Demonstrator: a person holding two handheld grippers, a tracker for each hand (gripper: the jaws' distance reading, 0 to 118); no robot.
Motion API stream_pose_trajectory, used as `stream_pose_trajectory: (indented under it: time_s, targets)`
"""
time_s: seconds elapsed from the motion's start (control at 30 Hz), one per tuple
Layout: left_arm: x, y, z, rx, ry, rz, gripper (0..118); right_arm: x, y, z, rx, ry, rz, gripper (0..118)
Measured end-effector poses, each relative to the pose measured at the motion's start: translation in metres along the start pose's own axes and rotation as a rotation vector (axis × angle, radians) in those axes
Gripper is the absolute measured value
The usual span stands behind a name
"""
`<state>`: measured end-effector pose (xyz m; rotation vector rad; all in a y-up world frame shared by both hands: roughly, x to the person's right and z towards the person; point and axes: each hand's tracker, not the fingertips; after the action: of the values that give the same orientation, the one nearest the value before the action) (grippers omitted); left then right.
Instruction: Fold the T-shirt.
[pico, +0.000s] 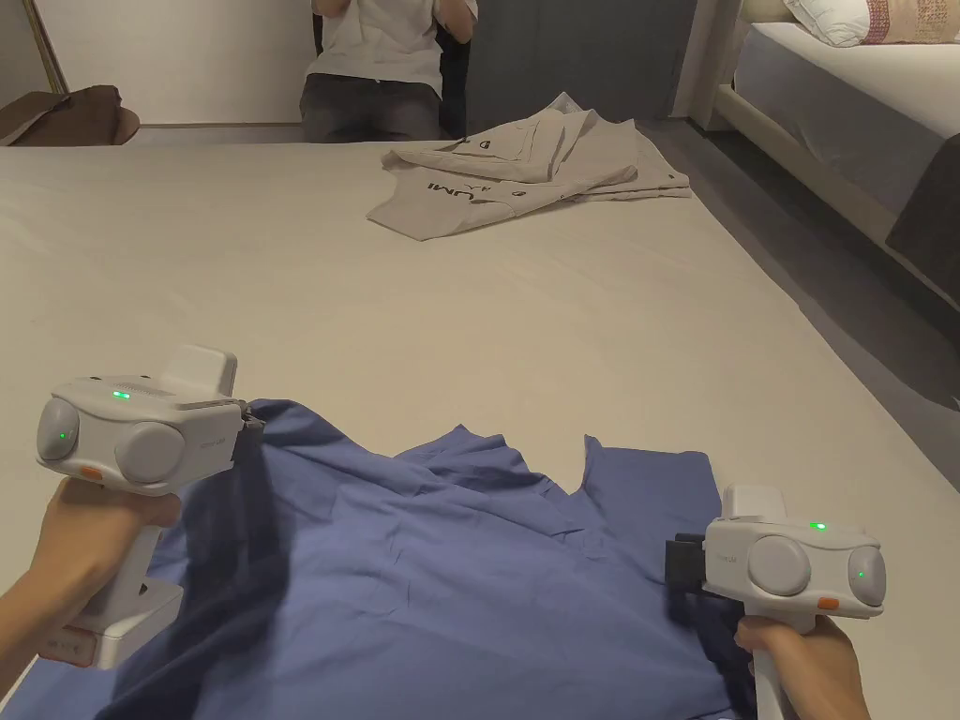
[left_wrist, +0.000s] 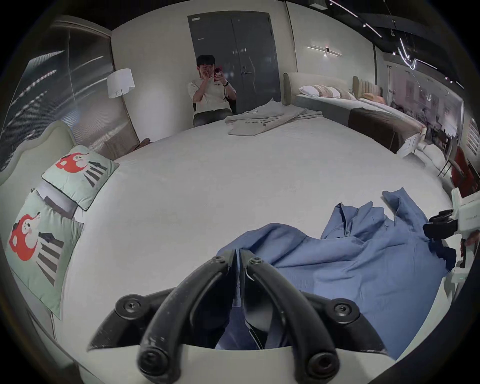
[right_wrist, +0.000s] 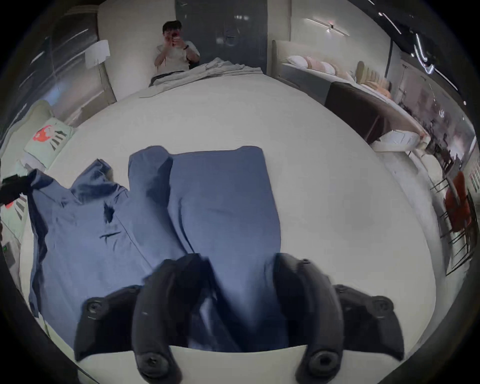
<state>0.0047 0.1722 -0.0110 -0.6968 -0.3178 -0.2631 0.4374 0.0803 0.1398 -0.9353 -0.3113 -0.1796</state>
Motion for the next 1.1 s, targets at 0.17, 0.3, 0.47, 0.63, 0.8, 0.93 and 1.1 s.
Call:
stream_pose_trajectory:
  time_s: [0.17,0.3,0.47,0.63,0.8,0.93,1.1]
  targets:
    - [-0.002,-0.005,0.000,-0.004,-0.003,0.007,0,-0.002,-0.005,0.002,0.007,0.049,0.003,2]
    - [-0.006,-0.009,0.004,0.000,-0.010,0.038,0,0.004,-0.009,0.012,0.052,0.070,-0.017,1]
    - [-0.012,-0.011,0.013,0.014,-0.003,0.065,0,0.007,0.001,0.044,0.219,0.050,0.023,0]
    - [-0.024,-0.007,0.033,0.076,0.018,0.142,0,0.005,0.033,0.090,0.383,0.078,0.039,0]
    - [-0.048,0.011,0.056,0.157,0.057,0.185,0,-0.014,0.079,0.133,0.536,0.089,0.112,0]
    - [-0.073,0.035,0.080,0.238,0.096,0.238,0,-0.035,0.117,0.156,0.659,0.073,0.177,0]
    - [-0.104,0.078,0.109,0.340,0.177,0.272,0,-0.060,0.173,0.176,0.774,0.080,0.208,0]
